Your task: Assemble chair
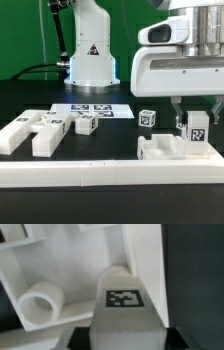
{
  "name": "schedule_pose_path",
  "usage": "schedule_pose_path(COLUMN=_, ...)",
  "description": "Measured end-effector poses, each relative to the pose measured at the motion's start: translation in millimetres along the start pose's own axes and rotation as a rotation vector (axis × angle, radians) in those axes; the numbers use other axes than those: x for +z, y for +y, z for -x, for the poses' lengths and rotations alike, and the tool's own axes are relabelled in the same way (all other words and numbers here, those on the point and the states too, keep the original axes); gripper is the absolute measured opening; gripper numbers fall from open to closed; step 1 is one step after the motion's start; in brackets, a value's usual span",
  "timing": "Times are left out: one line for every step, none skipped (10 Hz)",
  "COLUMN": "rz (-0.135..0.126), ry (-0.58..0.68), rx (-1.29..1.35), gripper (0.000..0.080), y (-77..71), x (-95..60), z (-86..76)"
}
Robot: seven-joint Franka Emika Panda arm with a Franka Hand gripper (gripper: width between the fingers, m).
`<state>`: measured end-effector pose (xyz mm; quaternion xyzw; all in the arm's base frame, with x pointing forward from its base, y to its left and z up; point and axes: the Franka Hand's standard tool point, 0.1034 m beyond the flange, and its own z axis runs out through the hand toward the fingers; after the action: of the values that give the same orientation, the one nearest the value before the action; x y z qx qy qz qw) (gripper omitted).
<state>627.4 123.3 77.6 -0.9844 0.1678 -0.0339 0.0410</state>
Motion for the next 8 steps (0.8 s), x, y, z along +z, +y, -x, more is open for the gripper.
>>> schedule_pose_path(rz=0.0, ry=0.0, rx=0.086, gripper=0.0291, y=0.3, x=0.1, z=0.1)
schedule_pose_path(rz=0.0, ry=0.0, rx=0.16, gripper=0.0291, y=0.3, x=0.2, z=0.3)
schedule_pose_path(rz=0.003, ry=0.0, rx=0.273, gripper=0.0291, y=0.1, x=0.5, z=0.8)
schedule_pose_path(rz=0.003, ry=0.0, rx=0.352, gripper=0.0291, y=0.2, x=0.5, z=1.0)
schedule_pose_path(rz=0.006, ry=-0.001, rx=0.491, gripper=0.0291, y=-0.3, x=0.8, z=1.9)
schedule_pose_path(rz=0.008, ry=-0.001, rx=0.59, gripper=0.0291, y=-0.8, x=1.2, z=2.7)
schedule_pose_path(rz=0.007, ry=-0.003, rx=0.664, gripper=0.0291, y=-1.0, x=1.3, z=2.8)
schedule_pose_path(rz=0.002, ry=-0.008, rx=0.774, gripper=0.0291, y=-0.7, x=1.6, z=2.5)
